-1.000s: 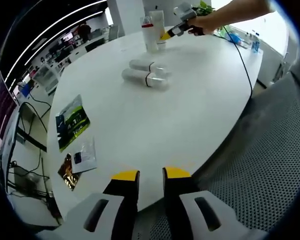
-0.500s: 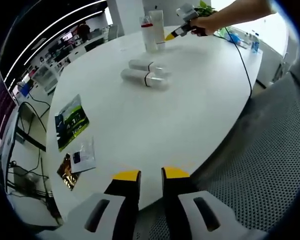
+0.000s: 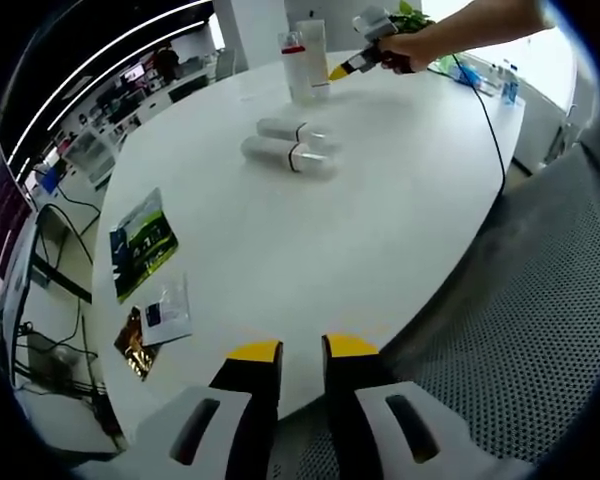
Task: Arrange the skincare products in the storage area until every visible bottle or jar stands upright without overlapping.
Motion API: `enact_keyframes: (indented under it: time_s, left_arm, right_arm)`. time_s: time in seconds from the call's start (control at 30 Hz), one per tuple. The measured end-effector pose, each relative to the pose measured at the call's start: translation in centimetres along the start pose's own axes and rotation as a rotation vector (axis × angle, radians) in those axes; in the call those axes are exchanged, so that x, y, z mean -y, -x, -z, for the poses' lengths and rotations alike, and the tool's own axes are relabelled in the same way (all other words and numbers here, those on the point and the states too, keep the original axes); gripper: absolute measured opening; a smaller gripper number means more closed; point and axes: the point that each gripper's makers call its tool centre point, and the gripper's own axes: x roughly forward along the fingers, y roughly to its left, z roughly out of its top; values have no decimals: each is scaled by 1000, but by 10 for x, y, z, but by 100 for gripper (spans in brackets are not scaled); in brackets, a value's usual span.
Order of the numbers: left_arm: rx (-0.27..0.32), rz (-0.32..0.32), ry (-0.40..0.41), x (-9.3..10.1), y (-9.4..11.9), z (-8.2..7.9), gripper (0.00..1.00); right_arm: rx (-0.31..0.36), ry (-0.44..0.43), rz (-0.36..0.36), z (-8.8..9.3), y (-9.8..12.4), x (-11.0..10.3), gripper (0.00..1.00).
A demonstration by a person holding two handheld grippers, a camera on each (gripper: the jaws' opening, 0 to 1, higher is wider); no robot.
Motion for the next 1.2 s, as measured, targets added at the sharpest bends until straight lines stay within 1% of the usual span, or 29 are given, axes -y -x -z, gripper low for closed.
enact_keyframes:
  time_s: [0.17,0.23,0.33,0.4,0.43,0.47,0.53,0.6,0.63,0.67,0.7,0.73,0.77,0.8,0.83,0.87,0.9,0.93,0.97,1.03,1.07,1.1,1.13,1.2]
  left_arm:
    - [0,0,0,0,0,0,12]
    - [0,0,-1,0,0,0,12]
    - [-2,0,-2,0,0,0,12]
    - [-7,-1,-4,0,0,1,11]
    - [-11,-1,-7,0,0,2,11]
    - [-13,-1,-8,0,0,2,11]
    - [-13,1,-8,0,0,2,10]
    - [-13,1,-7,0,0,2,10]
    - [-13,0,-6,0,0,2,10]
    - [-13,0,-6,0,0,2,10]
    - [-10,0,-5,0,0,1,10]
    - [-11,2,-6,0,0,2,10]
    - [-12,3,-7,1,0,2,10]
    - [-12,6,-8,1,0,2,10]
    - [-13,7,-10,2,-1,2,10]
    - [-11,8,-11,2,-1,2,10]
    - [-11,9,-10,2,0,1,10]
    - [-8,12,-13,3,-1,1,10]
    - [-8,15,-14,4,-1,1,10]
    - [-6,18,-15,5,0,0,11]
    - [-1,19,-16,5,0,-1,12]
    - [4,23,-19,6,0,-2,13]
    - [10,26,-20,7,1,-3,14]
    - [24,28,-32,9,2,-6,17]
  right_arm:
    - [-4,13,46,-3,1,12,12]
    - [15,-19,44,-6,0,14,14]
    - [5,-13,48,-4,-1,15,14]
    - [-7,-17,33,0,0,10,16]
    - [-24,-12,15,6,1,7,18]
    - [-30,-12,12,9,3,6,20]
    - [-73,15,-1,19,9,2,22]
    - [-53,27,-11,13,18,-2,24]
    - [-27,43,-27,5,26,-6,25]
    - [-19,47,-27,2,28,-6,25]
    - [41,47,-31,-12,36,-7,26]
    - [75,27,-34,-21,42,-7,26]
    - [114,-11,-35,-34,54,-8,26]
    - [141,-17,-28,-44,61,-7,26]
    - [188,-31,-20,-60,74,-8,26]
    - [211,-30,-12,-69,81,-8,26]
    - [255,-36,-1,-86,93,-8,26]
    - [279,-22,8,-97,101,-9,26]
    - [317,-22,26,-112,110,-5,26]
    - [370,-24,26,-134,123,-7,26]
    - [405,-22,27,-151,134,-9,26]
    - [420,-12,26,-166,145,-11,26]
    - [430,-8,28,-177,152,-13,26]
    - [455,17,8,-200,165,-20,28]
